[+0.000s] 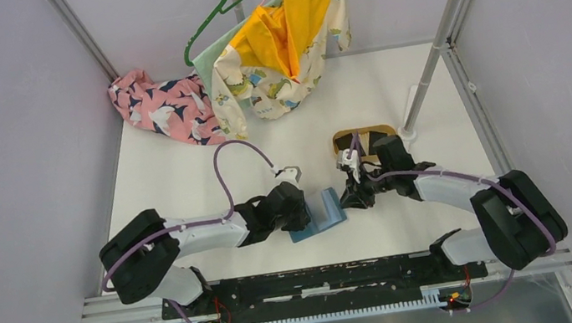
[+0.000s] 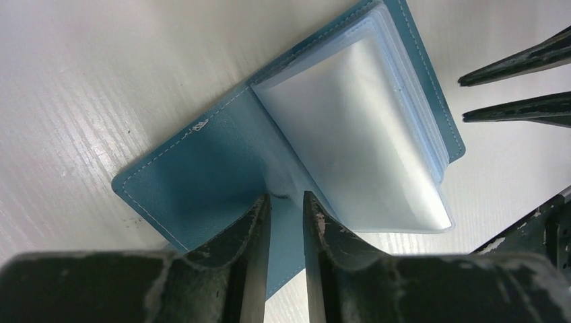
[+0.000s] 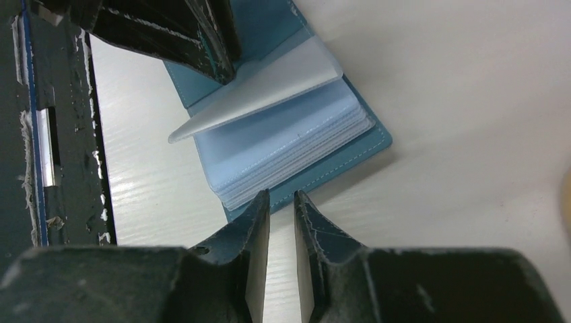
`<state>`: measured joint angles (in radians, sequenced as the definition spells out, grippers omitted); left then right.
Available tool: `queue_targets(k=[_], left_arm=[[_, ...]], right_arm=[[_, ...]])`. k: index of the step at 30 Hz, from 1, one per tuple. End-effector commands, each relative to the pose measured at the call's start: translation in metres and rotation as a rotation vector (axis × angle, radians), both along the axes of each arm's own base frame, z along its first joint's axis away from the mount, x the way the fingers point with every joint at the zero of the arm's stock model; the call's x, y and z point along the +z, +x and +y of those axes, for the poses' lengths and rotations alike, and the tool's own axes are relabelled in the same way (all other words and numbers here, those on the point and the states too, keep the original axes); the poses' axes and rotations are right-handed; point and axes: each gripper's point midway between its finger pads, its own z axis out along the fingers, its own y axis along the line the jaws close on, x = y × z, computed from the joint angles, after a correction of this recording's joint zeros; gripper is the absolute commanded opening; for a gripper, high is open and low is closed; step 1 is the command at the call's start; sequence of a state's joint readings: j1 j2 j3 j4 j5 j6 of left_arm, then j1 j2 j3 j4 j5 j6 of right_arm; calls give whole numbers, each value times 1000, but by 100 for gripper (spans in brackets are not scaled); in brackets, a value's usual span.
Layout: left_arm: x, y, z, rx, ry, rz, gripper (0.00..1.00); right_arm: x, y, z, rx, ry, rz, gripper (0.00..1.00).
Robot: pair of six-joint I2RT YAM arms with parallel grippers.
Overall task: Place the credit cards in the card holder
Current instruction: Open the card holder at the center of the board.
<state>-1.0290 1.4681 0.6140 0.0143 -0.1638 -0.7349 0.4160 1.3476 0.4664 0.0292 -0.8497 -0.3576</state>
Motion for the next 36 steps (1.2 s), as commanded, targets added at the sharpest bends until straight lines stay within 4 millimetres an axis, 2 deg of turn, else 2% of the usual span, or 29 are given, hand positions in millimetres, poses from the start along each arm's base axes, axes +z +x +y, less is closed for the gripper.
queue_targets(k=[1, 3, 6, 11, 15, 21, 27, 30, 36], left_arm=[[-4, 0, -4, 35, -24, 14, 30], [-5, 0, -5, 30, -24, 18, 29], [-8, -1, -6, 21, -21, 24, 27], [-10, -3, -8, 20, -34, 31, 25], [-12, -3, -11, 22, -44, 38, 25], [-16, -4, -12, 14, -37, 43, 25], [-17, -4, -14, 9, -35, 45, 24], [-17, -4, -15, 6, -38, 46, 24], [-19, -5, -18, -7, -47, 53, 24]], right_arm=[[40, 25, 2, 16, 23, -164, 25], [48, 16, 4, 58, 73, -179, 26], [47, 0, 8, 107, 127, -138, 27], [29, 2, 11, 55, 111, -10, 25], [15, 15, 5, -18, 29, -28, 25], [5, 26, -5, -73, -49, -61, 24], [-4, 25, -3, -56, -87, -47, 21], [-8, 17, -1, -37, -99, -16, 21], [1, 7, 10, 15, -34, 17, 21]])
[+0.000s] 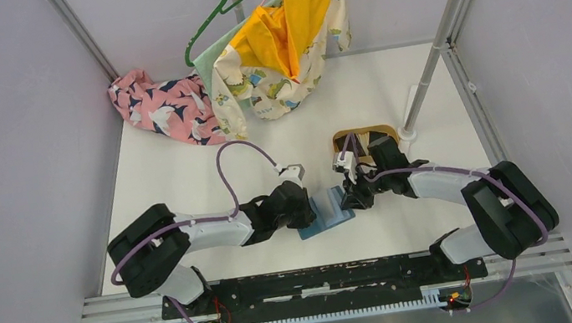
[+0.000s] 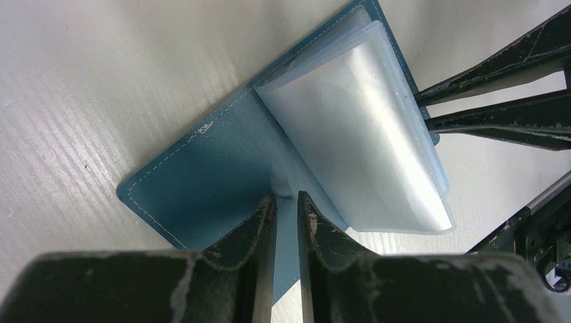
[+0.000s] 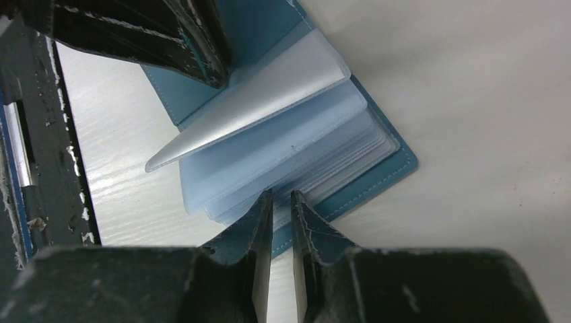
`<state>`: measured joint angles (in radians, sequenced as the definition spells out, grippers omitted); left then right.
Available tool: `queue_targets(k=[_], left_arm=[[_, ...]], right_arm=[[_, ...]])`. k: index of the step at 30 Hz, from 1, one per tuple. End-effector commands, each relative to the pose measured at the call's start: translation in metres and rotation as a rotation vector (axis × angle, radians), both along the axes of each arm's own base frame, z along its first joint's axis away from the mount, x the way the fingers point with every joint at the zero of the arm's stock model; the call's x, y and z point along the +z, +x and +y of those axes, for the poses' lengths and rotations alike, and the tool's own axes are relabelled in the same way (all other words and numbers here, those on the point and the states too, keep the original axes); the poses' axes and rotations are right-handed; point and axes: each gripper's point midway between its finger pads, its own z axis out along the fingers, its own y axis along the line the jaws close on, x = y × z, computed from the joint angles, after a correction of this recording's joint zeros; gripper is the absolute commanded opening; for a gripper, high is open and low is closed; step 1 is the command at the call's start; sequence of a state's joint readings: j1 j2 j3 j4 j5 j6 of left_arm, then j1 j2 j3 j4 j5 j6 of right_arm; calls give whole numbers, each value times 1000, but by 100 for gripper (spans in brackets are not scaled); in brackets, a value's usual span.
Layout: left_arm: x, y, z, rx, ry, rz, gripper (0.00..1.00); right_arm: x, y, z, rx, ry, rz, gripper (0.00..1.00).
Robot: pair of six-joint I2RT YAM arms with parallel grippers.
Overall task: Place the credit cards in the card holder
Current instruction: Open the card holder at the center of the board.
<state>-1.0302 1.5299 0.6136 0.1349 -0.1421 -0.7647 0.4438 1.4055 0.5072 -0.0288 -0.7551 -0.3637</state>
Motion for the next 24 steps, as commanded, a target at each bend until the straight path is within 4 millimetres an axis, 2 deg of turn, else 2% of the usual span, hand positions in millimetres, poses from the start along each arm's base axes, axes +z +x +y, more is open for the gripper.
queue_targets(k=[1, 10, 20, 24], left_arm=[[-17, -11, 0, -18, 26, 55, 24], [-14, -13, -7, -40, -11, 57, 24], [-10, -17, -15, -53, -73, 71, 26], [-3, -20, -20, -56, -117, 84, 36]], right_arm=[[19, 2, 15, 49, 75, -12, 21], [26, -4, 24, 64, 136, 30, 22], [21, -6, 28, 40, 166, 102, 23], [22, -7, 30, 52, 177, 102, 25]])
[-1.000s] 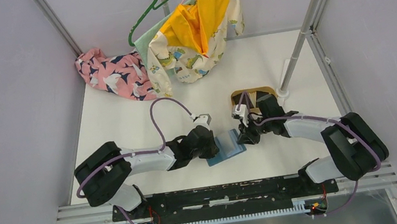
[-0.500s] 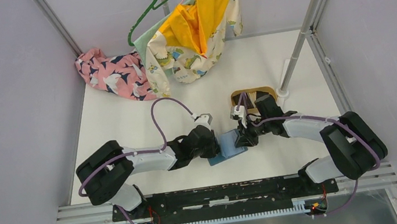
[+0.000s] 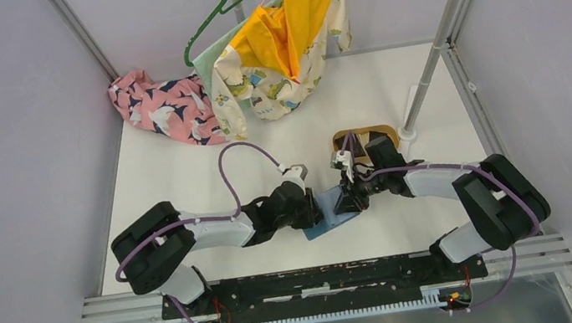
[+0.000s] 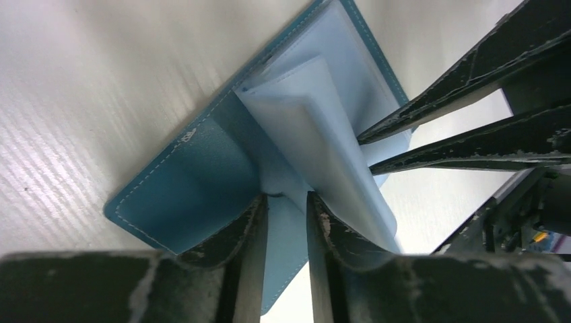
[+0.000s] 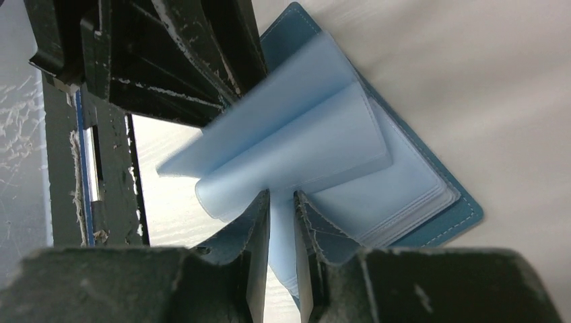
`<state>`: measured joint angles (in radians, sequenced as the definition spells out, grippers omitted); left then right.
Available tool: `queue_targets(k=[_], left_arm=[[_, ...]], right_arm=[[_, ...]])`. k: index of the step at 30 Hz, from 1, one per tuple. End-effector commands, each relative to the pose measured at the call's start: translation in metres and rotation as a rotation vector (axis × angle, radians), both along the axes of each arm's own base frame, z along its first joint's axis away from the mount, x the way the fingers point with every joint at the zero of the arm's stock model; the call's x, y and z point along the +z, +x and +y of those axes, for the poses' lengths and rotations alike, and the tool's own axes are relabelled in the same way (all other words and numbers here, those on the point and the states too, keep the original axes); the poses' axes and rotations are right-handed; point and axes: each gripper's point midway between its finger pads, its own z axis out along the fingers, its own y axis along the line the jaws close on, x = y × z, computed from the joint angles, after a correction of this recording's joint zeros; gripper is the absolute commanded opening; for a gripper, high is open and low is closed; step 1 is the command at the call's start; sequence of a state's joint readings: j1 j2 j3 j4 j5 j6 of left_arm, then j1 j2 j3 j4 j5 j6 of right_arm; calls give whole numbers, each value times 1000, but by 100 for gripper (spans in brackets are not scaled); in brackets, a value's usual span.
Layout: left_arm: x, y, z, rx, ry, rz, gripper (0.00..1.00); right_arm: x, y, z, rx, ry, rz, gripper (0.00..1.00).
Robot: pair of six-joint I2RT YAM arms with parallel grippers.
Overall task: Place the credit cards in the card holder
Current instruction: Open the card holder at the center of the board.
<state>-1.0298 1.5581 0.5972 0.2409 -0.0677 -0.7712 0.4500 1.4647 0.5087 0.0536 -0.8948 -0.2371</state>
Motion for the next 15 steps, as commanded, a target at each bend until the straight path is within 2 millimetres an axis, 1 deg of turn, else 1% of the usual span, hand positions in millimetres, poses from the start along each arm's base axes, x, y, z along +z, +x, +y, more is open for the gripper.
queue_targets(k=[1, 6, 11, 15], left_arm=[[-1, -16, -5, -11, -54, 73, 38], [30, -19, -13, -33, -139, 68, 48], [44, -19, -10, -26, -158, 54, 51], [56, -22, -7, -26, -192, 44, 56]], right_arm=[[14, 8, 10, 19, 58, -32, 25], [13, 10, 9, 15, 63, -19, 25], [11, 8, 10, 22, 78, 6, 27], [12, 6, 12, 28, 98, 32, 28]])
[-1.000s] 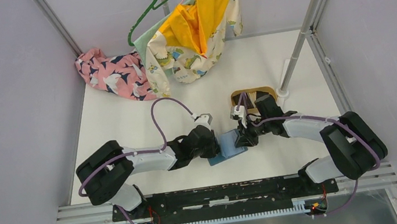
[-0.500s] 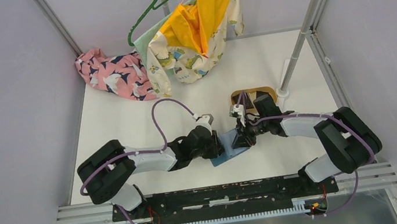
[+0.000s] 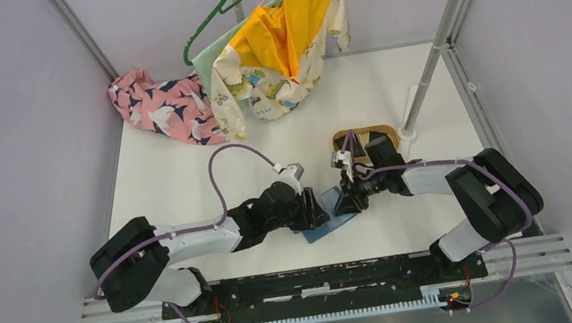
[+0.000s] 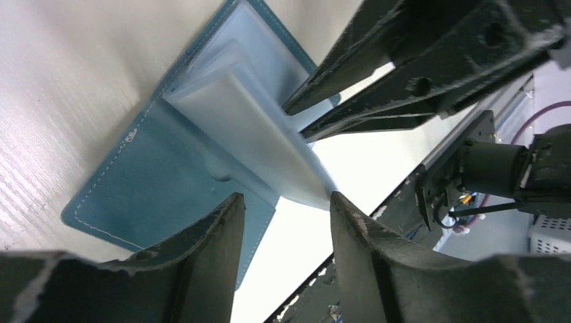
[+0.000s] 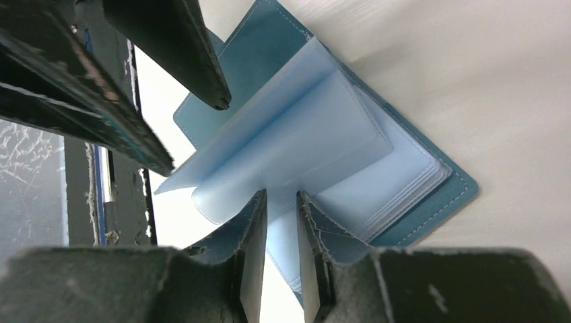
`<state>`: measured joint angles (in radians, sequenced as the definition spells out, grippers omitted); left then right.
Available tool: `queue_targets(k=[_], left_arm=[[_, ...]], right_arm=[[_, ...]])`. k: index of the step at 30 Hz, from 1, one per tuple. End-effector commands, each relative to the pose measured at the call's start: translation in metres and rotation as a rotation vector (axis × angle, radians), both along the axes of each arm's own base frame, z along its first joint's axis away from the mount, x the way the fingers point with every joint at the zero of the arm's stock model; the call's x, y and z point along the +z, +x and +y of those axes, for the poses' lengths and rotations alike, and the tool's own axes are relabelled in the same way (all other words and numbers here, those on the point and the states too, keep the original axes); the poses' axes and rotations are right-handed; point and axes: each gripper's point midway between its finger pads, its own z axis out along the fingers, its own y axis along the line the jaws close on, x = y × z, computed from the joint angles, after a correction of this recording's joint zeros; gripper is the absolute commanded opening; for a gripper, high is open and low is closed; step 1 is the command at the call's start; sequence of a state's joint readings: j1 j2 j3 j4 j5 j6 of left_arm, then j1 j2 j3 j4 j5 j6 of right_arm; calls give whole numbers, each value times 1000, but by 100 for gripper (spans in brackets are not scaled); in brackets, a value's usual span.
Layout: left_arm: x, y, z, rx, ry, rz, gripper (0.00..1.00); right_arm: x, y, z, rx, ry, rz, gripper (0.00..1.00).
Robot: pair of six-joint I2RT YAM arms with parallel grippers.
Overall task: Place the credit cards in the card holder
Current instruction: Open the card holder at the center of the board.
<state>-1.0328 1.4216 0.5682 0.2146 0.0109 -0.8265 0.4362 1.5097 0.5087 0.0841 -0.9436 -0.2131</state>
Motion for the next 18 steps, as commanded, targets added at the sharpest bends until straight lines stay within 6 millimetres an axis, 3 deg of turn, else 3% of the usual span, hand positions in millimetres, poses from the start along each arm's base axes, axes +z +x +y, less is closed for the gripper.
queue_targets(k=[1, 4, 6, 11, 18], left_arm=[[23, -6, -2, 2, -80, 6, 58], [28, -4, 3, 20, -75, -6, 68], [20, 1, 10, 53, -23, -12, 73], [-2, 8, 16, 86, 72, -10, 75], [-35, 11, 33, 134, 207, 14, 55]], right_arm=[[15, 7, 10, 22, 76, -12, 29], [20, 4, 14, 30, 111, 5, 29], [24, 2, 17, 32, 140, 28, 30], [28, -3, 23, 51, 200, 80, 32], [30, -2, 24, 72, 191, 100, 32]])
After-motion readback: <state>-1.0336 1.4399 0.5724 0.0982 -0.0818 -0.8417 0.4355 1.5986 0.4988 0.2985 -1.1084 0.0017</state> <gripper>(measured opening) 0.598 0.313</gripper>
